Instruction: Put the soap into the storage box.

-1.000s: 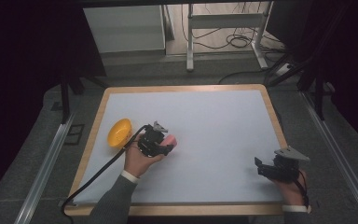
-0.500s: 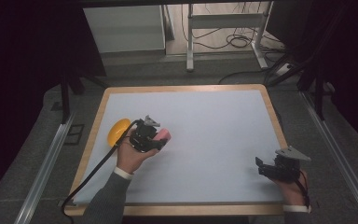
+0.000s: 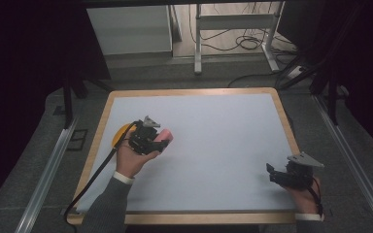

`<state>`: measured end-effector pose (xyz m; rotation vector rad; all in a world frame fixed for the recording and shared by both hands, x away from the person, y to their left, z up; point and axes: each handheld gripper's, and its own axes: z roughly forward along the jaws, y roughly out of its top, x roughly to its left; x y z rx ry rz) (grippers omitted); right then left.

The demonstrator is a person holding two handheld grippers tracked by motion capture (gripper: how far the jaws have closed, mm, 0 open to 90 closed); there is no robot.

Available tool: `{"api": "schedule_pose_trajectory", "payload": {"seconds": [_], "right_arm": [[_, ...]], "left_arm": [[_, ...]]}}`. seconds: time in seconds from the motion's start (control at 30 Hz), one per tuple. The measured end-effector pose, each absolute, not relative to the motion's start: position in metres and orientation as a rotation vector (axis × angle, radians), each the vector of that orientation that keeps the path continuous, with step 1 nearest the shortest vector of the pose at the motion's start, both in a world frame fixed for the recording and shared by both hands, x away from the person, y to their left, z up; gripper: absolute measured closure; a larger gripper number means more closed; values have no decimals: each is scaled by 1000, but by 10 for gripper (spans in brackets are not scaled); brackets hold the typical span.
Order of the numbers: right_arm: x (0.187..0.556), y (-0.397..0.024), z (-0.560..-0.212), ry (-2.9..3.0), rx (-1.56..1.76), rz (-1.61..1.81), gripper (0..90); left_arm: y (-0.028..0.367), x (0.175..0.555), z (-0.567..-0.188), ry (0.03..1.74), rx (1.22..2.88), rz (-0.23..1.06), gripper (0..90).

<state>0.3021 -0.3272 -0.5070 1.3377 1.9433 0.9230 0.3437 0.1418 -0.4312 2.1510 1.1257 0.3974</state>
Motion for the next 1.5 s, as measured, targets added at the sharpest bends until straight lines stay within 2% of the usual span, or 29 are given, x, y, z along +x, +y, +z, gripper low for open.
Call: {"api": "schedule_pose_trajectory", "payload": {"seconds": [1.5], "right_arm": [[302, -330, -506, 1926, 1352, 923, 98]], "left_arm": [[187, 356, -412, 1229, 2093, 479, 602]]}}
